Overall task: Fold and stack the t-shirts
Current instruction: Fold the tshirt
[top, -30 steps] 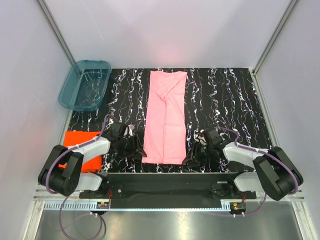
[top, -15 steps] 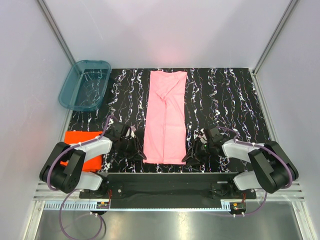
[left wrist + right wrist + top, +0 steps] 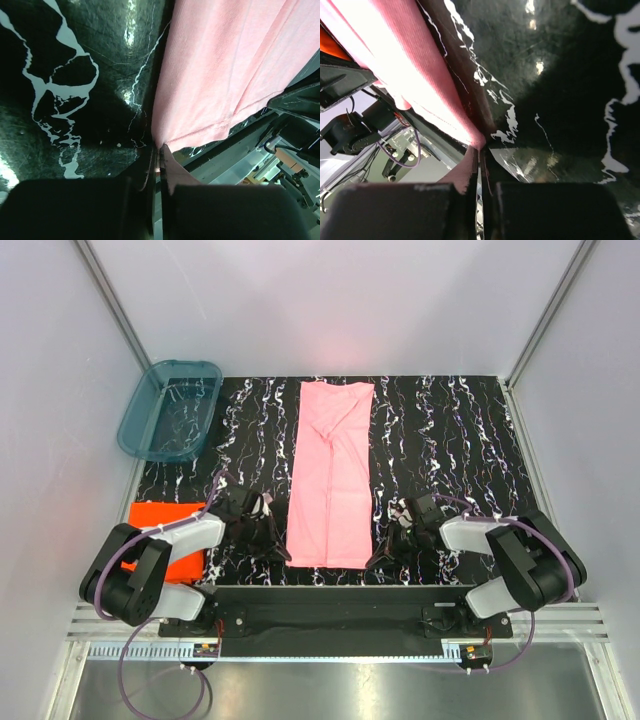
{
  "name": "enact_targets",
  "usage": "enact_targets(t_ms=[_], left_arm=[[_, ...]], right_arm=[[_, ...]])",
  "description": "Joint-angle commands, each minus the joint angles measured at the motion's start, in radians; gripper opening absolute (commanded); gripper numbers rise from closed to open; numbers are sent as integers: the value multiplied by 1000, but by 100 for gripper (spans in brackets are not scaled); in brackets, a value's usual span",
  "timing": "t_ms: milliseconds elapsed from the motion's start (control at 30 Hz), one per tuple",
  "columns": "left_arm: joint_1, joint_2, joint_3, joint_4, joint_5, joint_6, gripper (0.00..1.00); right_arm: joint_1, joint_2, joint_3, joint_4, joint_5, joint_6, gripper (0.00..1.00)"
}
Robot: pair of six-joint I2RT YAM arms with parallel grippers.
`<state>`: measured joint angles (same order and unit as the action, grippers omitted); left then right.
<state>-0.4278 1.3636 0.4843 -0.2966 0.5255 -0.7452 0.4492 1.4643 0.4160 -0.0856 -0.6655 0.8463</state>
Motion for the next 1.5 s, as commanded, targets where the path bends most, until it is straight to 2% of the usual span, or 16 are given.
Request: enact_targets(t_ms=[0,133,200,333,433,633,733,900,1033,1200,1333,1467], left_arm=[[-37,9,-15,-46,-74,3,0],[-95,-41,-41,-26,-67,-80,0],[-126,-92,-58,-13,-65,-114,0],[-158,-190,-111,-9,-71,-187,0],[-195,-273,-124,-9,-70,-261,0],[-241,-302,-54,13,-68,-347,0],[-241,-296,34,5,-93,-350,0],[-175,-190,210,-12,-117,-307,0],[-72,-16,354,-4,-87,-234,0],[38,162,546,-7,-35,-178,0],[81,316,672,-4,-1,-152,0],[106,417,781,-6,18,-152,0]], right_arm=[[-3,7,-43,-25,133,-23,0],[-1,-111,-120,-46,92,68,0],[-1,-246,-163,-89,87,95,0],[-3,-499,-187,-291,110,151,0],[-3,-665,-192,-373,96,183,0],[-3,-688,-140,-419,87,163,0],[-1,-627,-79,-418,105,122,0],[-61,-373,157,-427,100,-1,0],[-142,-105,381,-442,60,-93,0],[-199,137,630,-492,43,-165,0],[-244,336,860,-548,41,-204,0],[-270,456,1004,-591,24,-227,0]])
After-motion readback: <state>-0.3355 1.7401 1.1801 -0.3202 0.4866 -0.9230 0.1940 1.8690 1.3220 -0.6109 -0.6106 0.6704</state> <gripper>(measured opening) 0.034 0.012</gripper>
